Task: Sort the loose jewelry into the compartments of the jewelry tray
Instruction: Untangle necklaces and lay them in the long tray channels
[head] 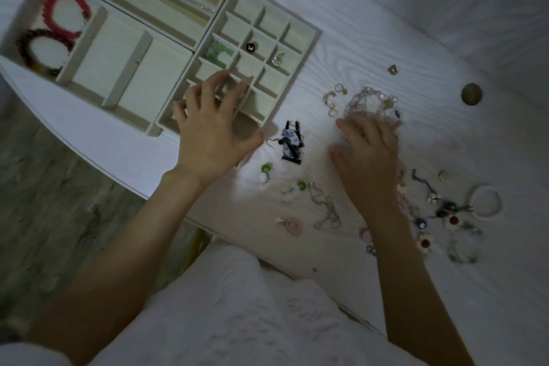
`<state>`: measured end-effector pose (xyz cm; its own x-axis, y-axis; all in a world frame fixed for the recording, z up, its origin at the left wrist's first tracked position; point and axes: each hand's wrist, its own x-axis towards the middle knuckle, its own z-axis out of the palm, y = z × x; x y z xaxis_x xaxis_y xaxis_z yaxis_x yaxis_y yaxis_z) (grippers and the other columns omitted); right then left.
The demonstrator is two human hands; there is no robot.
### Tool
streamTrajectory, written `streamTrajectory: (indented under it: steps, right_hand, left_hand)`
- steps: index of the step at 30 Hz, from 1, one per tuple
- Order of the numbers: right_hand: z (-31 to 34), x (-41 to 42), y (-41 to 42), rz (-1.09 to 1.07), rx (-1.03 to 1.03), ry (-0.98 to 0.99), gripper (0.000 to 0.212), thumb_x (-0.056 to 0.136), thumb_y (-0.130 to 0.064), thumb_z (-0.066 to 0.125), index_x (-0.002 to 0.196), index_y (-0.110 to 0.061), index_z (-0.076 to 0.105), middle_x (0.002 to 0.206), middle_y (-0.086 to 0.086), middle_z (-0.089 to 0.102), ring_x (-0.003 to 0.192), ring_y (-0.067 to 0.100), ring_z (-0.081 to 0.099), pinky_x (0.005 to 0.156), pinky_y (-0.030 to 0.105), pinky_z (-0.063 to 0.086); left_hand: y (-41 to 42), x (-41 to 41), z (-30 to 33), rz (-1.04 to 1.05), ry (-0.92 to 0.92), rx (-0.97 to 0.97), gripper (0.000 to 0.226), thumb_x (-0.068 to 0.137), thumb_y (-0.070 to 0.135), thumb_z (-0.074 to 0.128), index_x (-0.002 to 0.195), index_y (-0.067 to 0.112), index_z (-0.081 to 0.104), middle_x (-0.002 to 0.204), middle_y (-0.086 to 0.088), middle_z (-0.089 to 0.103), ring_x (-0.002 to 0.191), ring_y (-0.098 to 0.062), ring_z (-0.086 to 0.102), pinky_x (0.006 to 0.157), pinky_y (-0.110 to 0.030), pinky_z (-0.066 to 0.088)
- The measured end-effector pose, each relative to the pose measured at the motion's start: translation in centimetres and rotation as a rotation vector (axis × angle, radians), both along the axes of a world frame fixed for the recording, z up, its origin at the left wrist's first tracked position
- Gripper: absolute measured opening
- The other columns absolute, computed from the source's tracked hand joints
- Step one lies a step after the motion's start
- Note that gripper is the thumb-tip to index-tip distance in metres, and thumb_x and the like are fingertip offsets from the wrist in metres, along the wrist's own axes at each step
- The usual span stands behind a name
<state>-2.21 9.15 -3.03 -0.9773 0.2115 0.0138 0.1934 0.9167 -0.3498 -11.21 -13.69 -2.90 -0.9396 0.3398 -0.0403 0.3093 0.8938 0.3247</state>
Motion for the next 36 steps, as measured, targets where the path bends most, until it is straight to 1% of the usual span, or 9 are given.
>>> streamTrajectory:
  steps: [5,10,13,17,23,26,31,34,36]
  right_hand:
    - [0.7,0.3,1.6,-0.102,-0.041,0.062,0.017,0.082,-0.020,0.060,0.093,-0.011,0.070,0.109,0.007,0.063,0.107,0.032,0.050,0.091,0.038,0.034]
    - [1.3,-3.3,1.8,0.024,-0.081,0.110,0.019,0.082,-0.021,0.065,0.099,-0.013,0.069,0.103,0.007,0.064,0.104,0.032,0.051,0.088,0.045,0.043]
    - [0.8,-5.8,0.7,0.099,-0.104,0.018,0.025,0.083,-0.025,0.068,0.104,-0.012,0.068,0.098,0.009,0.066,0.100,0.030,0.052,0.084,0.040,0.043]
    - [0.3,-6.6,0.2,0.124,-0.075,0.081,0.015,0.086,-0.020,0.065,0.093,-0.008,0.071,0.089,0.010,0.068,0.091,0.029,0.055,0.078,0.035,0.040]
    - [0.4,-6.8,0.4,0.141,-0.073,0.062,0.024,0.088,-0.031,0.063,0.085,-0.010,0.073,0.082,0.008,0.068,0.085,0.027,0.056,0.081,0.036,0.042]
    - [0.9,-7.3,0.2,0.157,-0.137,0.034,0.011,0.083,-0.021,0.069,0.082,-0.011,0.074,0.084,0.005,0.069,0.081,0.024,0.060,0.078,0.035,0.048]
    - [1.2,-7.3,-0.2,0.146,-0.148,-0.019,0.006,0.082,-0.005,0.069,0.086,-0.008,0.070,0.087,0.005,0.068,0.078,0.016,0.060,0.064,0.022,0.041]
    - [1.5,-7.6,-0.4,0.177,-0.168,-0.046,0.011,0.086,-0.004,0.063,0.095,-0.009,0.066,0.092,0.007,0.067,0.081,0.016,0.060,0.067,0.029,0.050]
    - [1.6,-7.9,-0.5,0.236,-0.142,-0.027,0.020,0.090,-0.003,0.058,0.108,-0.007,0.065,0.100,0.011,0.068,0.091,0.023,0.060,0.079,0.036,0.052]
  left_hand:
    - [0.4,0.4,-0.2,0.034,0.008,0.034,0.079,0.076,0.072,0.042,0.138,0.023,0.047,0.144,-0.012,0.039,0.121,-0.037,0.036,0.096,-0.050,0.027]
    - [0.6,0.7,-0.1,0.071,-0.007,0.069,0.084,0.073,0.078,0.038,0.138,0.025,0.047,0.145,-0.010,0.038,0.125,-0.035,0.033,0.098,-0.052,0.025]
    - [0.7,0.7,0.0,0.089,-0.016,0.068,0.081,0.071,0.072,0.042,0.138,0.026,0.047,0.146,-0.008,0.036,0.126,-0.035,0.032,0.099,-0.052,0.024]
    - [0.8,0.9,-0.1,0.091,-0.013,0.063,0.080,0.071,0.070,0.043,0.138,0.026,0.047,0.146,-0.008,0.037,0.125,-0.035,0.033,0.099,-0.052,0.024]
    - [0.7,1.0,-0.1,0.081,0.008,0.070,0.081,0.073,0.072,0.041,0.137,0.024,0.049,0.144,-0.009,0.040,0.121,-0.034,0.036,0.096,-0.050,0.025]
    - [0.6,0.9,-0.2,0.078,0.000,0.076,0.082,0.074,0.074,0.040,0.137,0.024,0.049,0.144,-0.009,0.040,0.121,-0.033,0.036,0.095,-0.053,0.027]
    - [0.7,0.8,-0.1,0.084,0.001,0.082,0.082,0.074,0.075,0.040,0.137,0.024,0.050,0.143,-0.008,0.041,0.120,-0.032,0.036,0.095,-0.053,0.029]
    - [0.4,0.6,-0.1,0.070,0.008,0.091,0.081,0.074,0.075,0.041,0.137,0.024,0.051,0.143,-0.008,0.042,0.119,-0.030,0.037,0.094,-0.051,0.030]
    - [0.2,0.5,-0.2,0.056,0.014,0.097,0.080,0.074,0.074,0.043,0.136,0.025,0.051,0.142,-0.007,0.042,0.118,-0.028,0.036,0.094,-0.049,0.029]
